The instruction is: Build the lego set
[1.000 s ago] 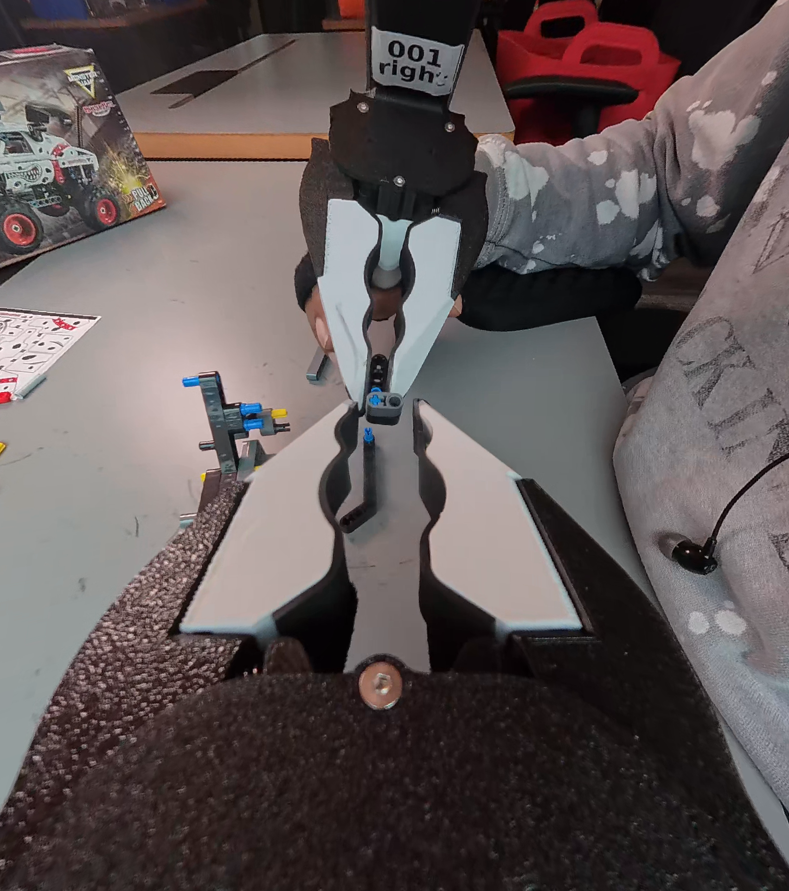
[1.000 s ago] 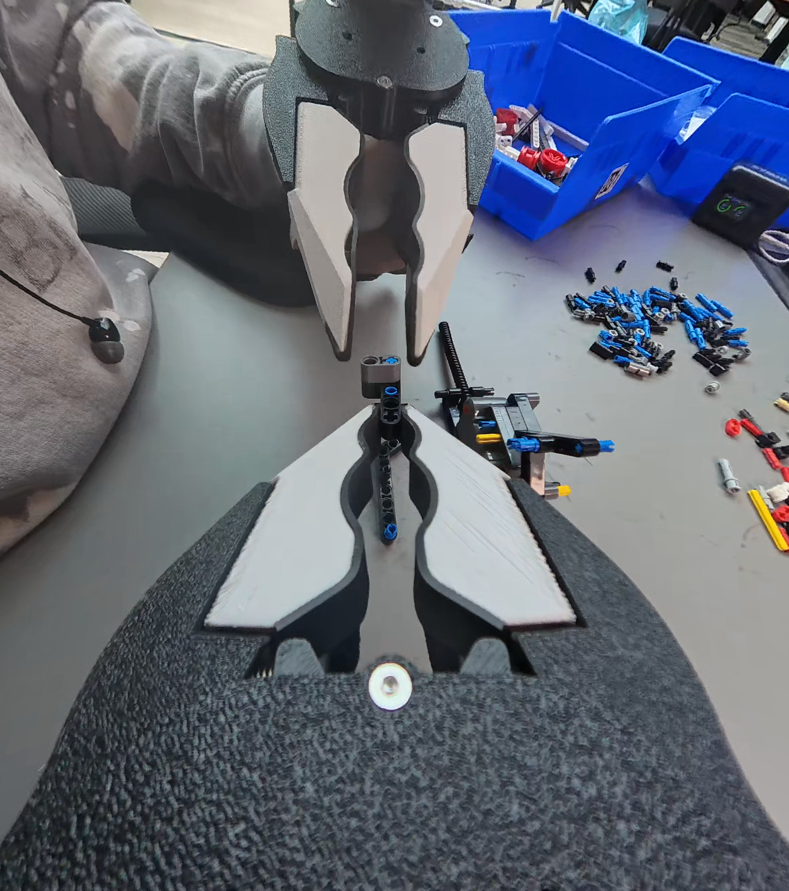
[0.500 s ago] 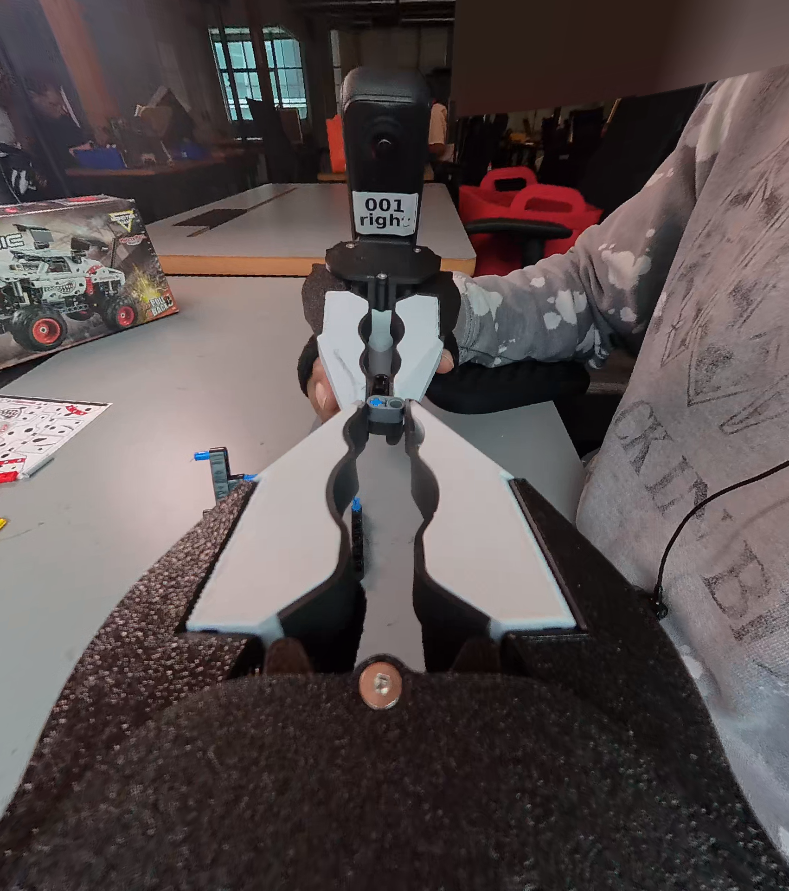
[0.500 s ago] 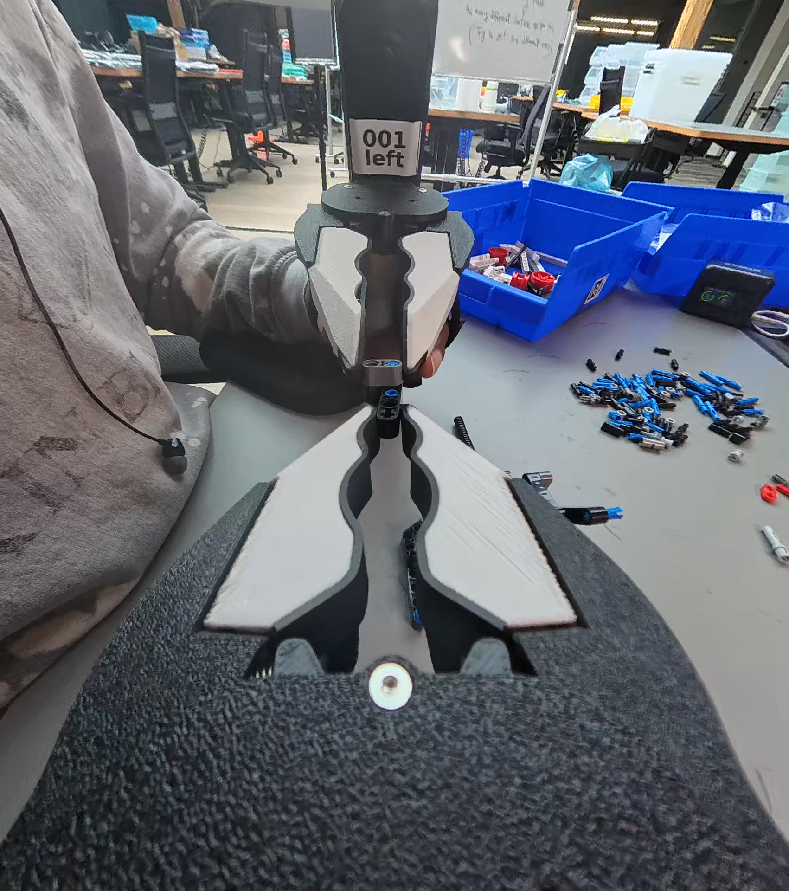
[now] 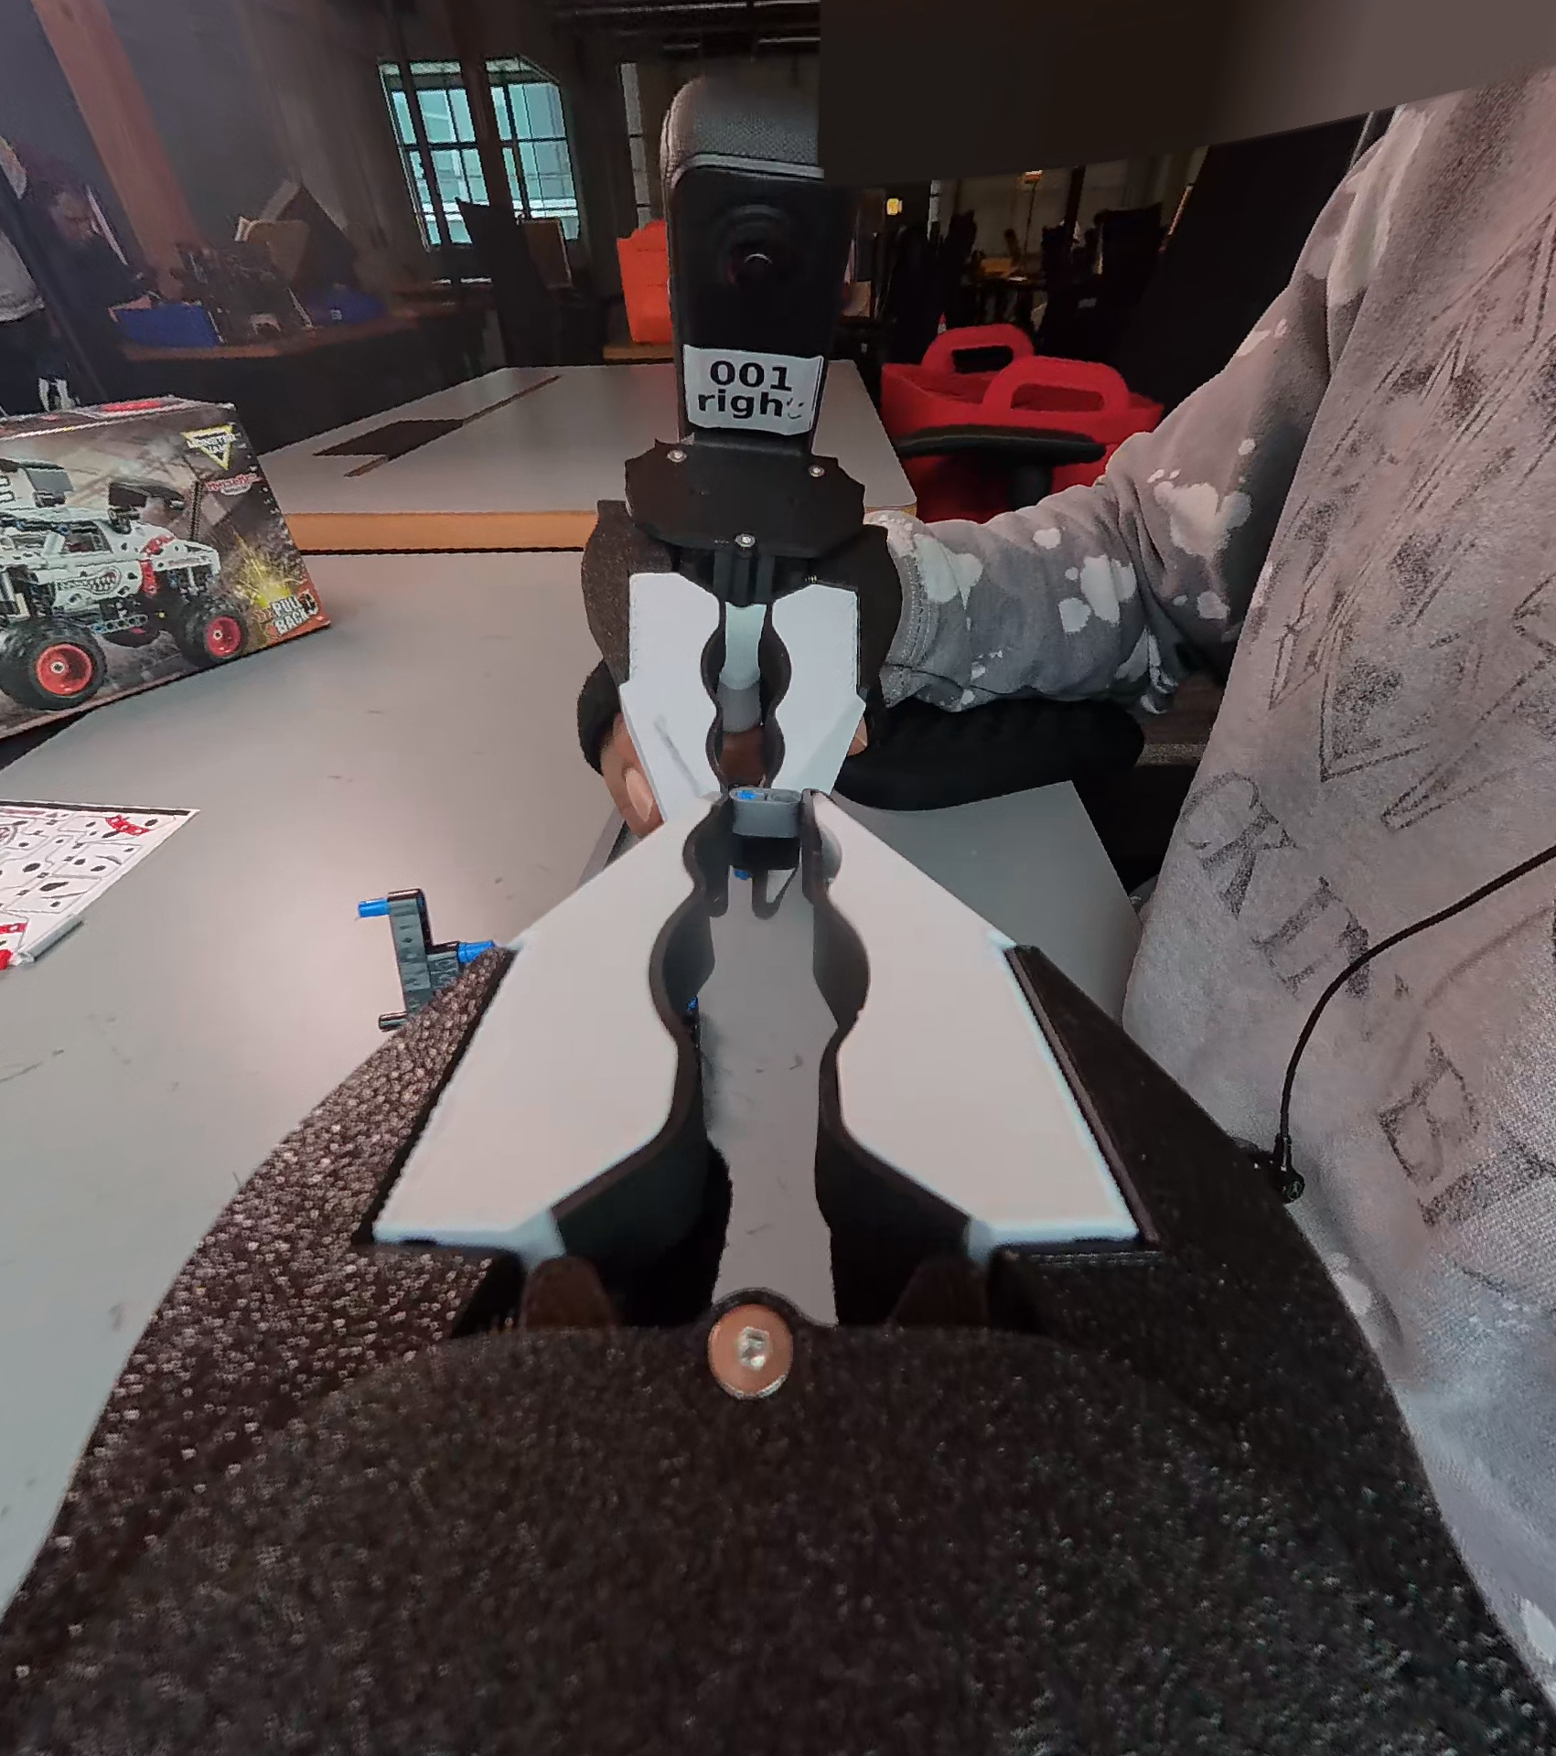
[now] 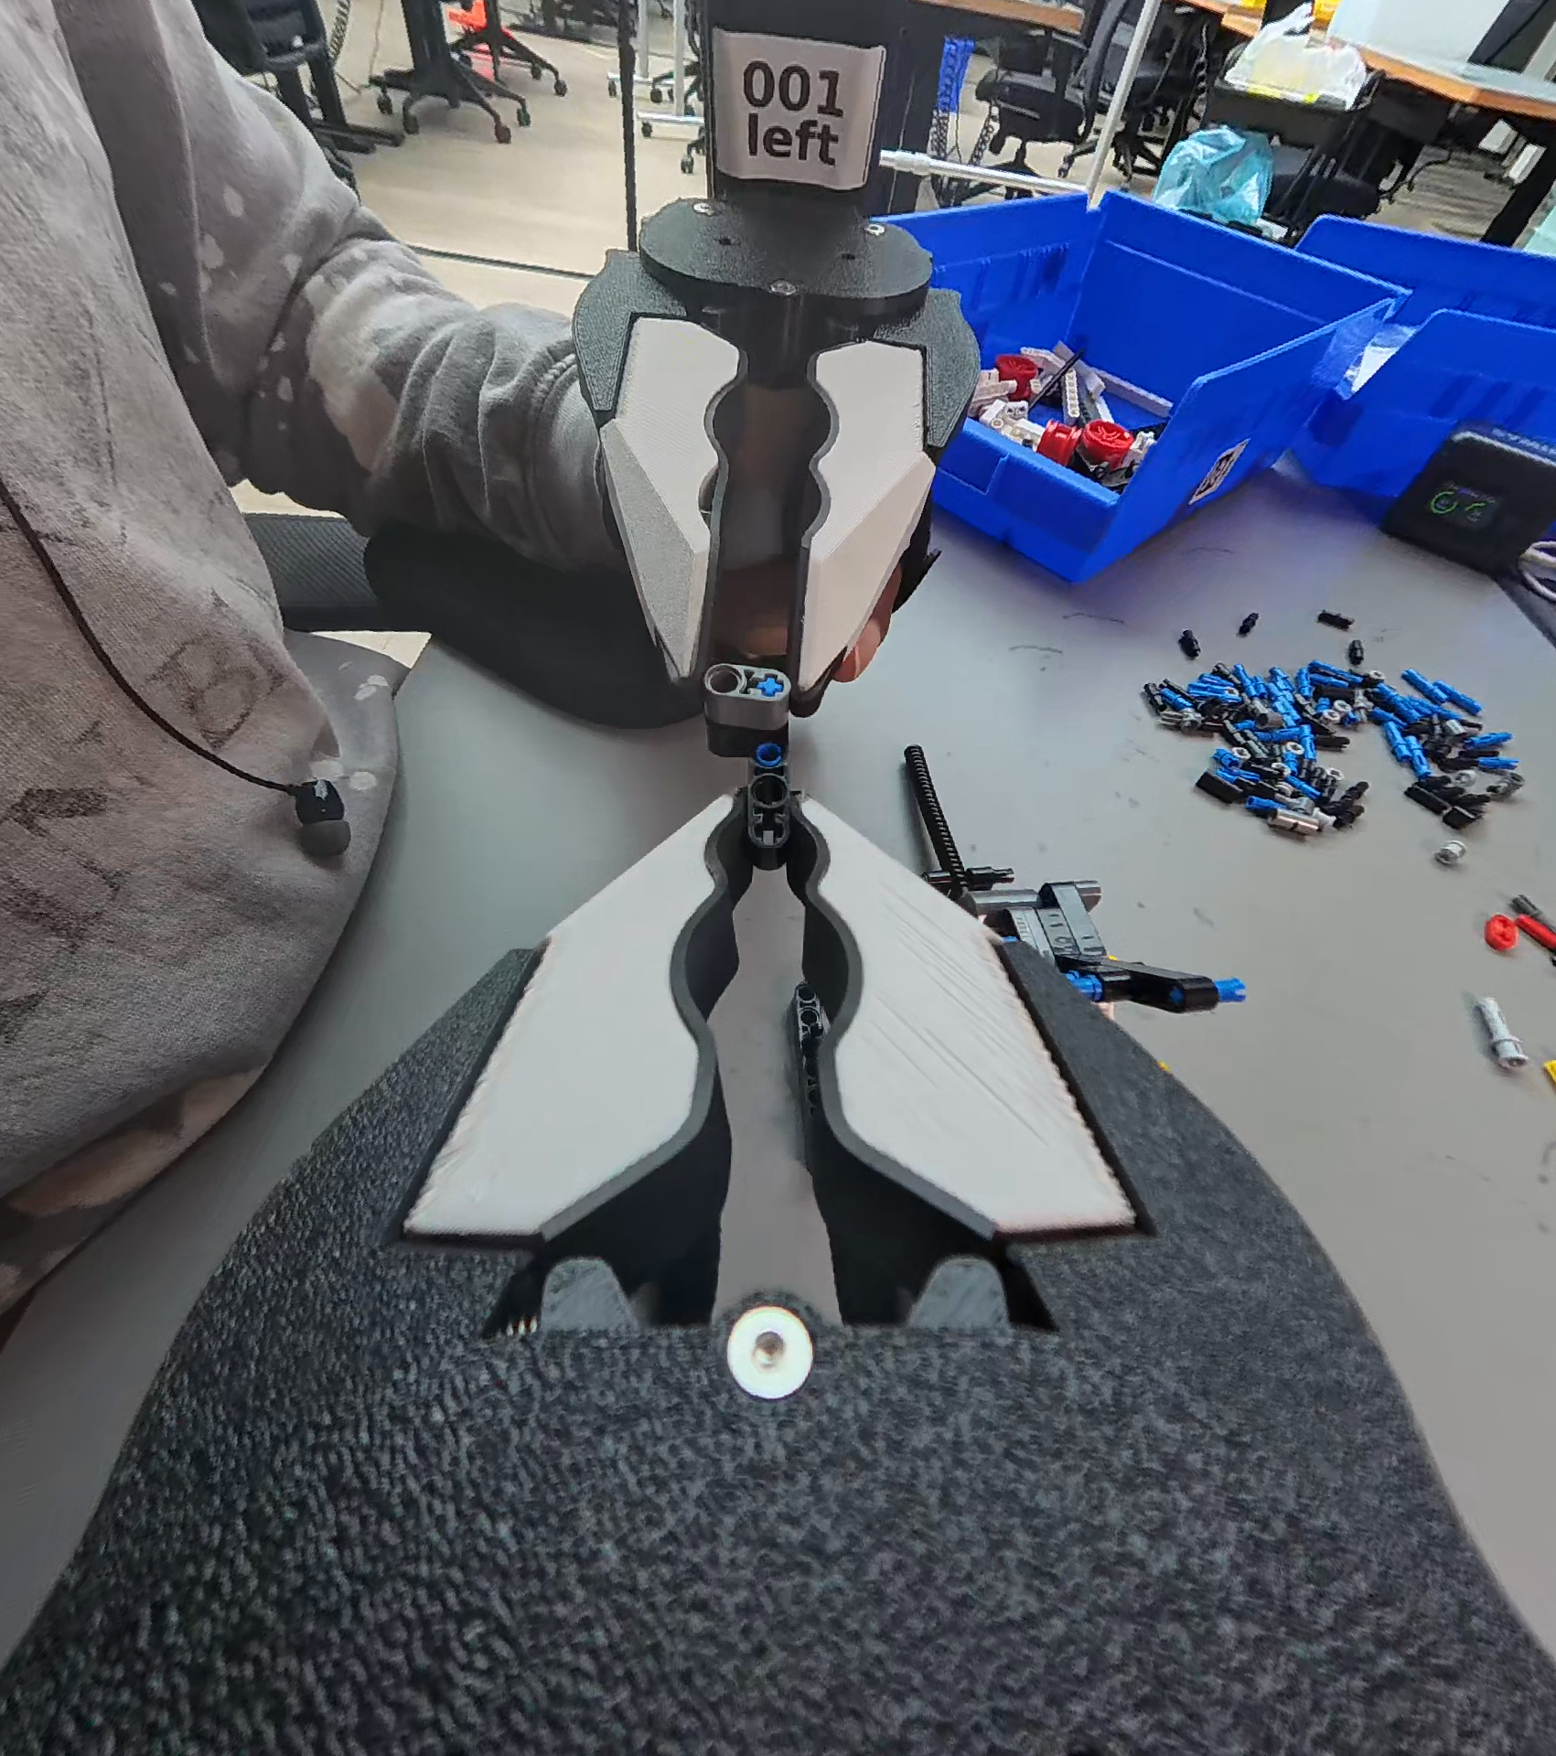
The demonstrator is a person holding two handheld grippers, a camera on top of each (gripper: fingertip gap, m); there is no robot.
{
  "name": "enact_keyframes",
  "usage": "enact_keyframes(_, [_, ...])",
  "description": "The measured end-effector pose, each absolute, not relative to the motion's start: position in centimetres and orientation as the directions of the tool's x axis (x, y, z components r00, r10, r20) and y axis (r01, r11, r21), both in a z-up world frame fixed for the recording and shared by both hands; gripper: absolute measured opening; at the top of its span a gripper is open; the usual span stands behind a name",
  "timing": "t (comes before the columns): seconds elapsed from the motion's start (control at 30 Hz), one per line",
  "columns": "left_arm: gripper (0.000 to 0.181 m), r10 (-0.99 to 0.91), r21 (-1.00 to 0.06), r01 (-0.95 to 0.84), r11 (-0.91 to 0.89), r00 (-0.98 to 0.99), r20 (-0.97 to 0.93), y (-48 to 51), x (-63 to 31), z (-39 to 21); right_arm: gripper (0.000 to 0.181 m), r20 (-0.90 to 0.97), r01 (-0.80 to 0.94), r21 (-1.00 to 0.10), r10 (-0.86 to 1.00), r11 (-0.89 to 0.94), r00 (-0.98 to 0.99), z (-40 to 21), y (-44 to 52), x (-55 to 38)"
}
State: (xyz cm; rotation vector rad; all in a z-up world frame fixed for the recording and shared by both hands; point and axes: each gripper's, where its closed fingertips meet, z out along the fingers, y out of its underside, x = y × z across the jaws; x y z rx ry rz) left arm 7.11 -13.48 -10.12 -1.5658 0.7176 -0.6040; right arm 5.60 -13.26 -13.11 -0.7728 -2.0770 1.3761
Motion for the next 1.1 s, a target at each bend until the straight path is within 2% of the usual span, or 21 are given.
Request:
enact_keyframes(0.17, [0.014,-0.724,-0.994,-0.078,-0.08,0.69,0.004,-12.9,6.7,-10.2,0.006,0.098,0.199,-0.93,0.733,0.308,-0.673,-13.2,-12.6,5.2])
enact_keyframes(0.37, [0.014,-0.717,-0.992,0.075,-0.103,0.686,0.126,-11.5,5.5,-8.4,0.007,-0.036,0.147,-0.986,0.773,0.075,-0.634,-10.1,-11.1,4.5])
enact_keyframes(0.73, [0.015,-0.749,-0.984,0.161,-0.08,0.641,0.166,-12.5,5.7,-7.5,0.007,-0.146,0.114,-0.989,0.697,-0.092,-0.702,-9.3,-12.4,4.7])
enact_keyframes(0.83, [0.015,-0.753,-0.984,0.137,-0.113,0.635,0.175,-12.6,5.8,-8.3,0.006,-0.11,0.133,-0.991,0.698,-0.021,-0.708,-10.0,-12.4,4.8])
enact_keyframes(0.97, [0.031,-0.757,-0.983,0.083,-0.162,0.628,0.178,-12.7,6.0,-9.3,0.006,-0.035,0.162,-0.981,0.72,0.108,-0.693,-11.3,-12.4,4.8])
enact_keyframes(1.03, [0.019,-0.769,-0.982,0.051,-0.183,0.614,0.176,-12.7,6.5,-9.9,0.006,-0.026,0.16,-0.98,0.71,0.122,-0.704,-11.4,-12.9,5.0])
enact_keyframes(1.1, [0.017,-0.777,-0.983,0.039,-0.18,0.607,0.167,-12.8,6.8,-10.0,0.006,-0.019,0.15,-0.981,0.708,0.123,-0.706,-11.2,-13.0,5.1])
